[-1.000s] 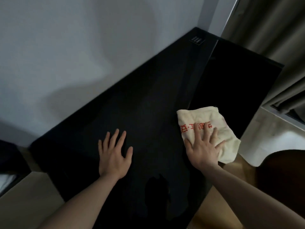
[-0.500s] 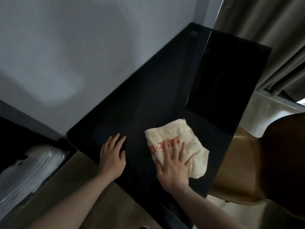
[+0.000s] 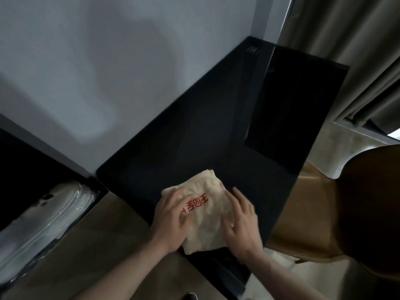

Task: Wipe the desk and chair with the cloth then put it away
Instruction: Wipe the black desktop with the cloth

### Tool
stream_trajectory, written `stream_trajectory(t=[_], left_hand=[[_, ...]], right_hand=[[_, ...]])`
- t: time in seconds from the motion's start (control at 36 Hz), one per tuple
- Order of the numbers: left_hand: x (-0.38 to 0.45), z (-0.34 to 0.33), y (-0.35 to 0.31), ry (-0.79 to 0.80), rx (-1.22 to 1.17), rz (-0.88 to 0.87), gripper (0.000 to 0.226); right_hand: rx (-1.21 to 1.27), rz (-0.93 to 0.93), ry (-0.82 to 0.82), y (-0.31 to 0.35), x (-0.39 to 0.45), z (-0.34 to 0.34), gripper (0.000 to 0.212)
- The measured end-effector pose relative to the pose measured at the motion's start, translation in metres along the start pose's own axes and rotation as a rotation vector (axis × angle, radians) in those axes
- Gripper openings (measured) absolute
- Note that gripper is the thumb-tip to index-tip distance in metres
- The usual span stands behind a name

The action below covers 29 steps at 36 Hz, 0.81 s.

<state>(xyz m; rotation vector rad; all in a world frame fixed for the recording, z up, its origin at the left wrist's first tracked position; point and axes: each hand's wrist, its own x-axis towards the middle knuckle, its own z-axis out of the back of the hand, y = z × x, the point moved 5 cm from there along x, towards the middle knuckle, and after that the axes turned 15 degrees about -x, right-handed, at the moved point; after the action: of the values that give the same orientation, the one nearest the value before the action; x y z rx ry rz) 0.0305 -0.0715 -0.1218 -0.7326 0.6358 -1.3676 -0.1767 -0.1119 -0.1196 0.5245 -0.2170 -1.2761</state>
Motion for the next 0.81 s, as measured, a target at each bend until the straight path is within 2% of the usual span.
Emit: stream_trajectory(t=[0.11,0.25,0.36,0.53,0.81], left_hand=[[0.007,-0.044,-0.010,0.153,0.102,0.128,0.074],[0.004,-0.068,-0.007,0.299,0.380,0.316,0.100],[-0.001,-0.068,-0.004,0.283,0.393,0.367,0.101],[0.004,-0.074,0.004,0.298,0.444,0.392,0.096],[0.042,-0.076,0.010,0.322,0.470,0.354,0.092]], right_hand=[[-0.079,-0.105,0.034,-0.042,0.015,0.011,0.065],[-0.198,-0.093,0.147,-0.073,0.030,0.017,0.065],[-0.304,-0.042,0.215,-0.088,0.037,0.016,0.067],[-0.371,0.029,0.195,-0.104,0.046,0.020,0.063],[-0.399,-0.064,0.163,-0.140,0.086,0.043,0.065]])
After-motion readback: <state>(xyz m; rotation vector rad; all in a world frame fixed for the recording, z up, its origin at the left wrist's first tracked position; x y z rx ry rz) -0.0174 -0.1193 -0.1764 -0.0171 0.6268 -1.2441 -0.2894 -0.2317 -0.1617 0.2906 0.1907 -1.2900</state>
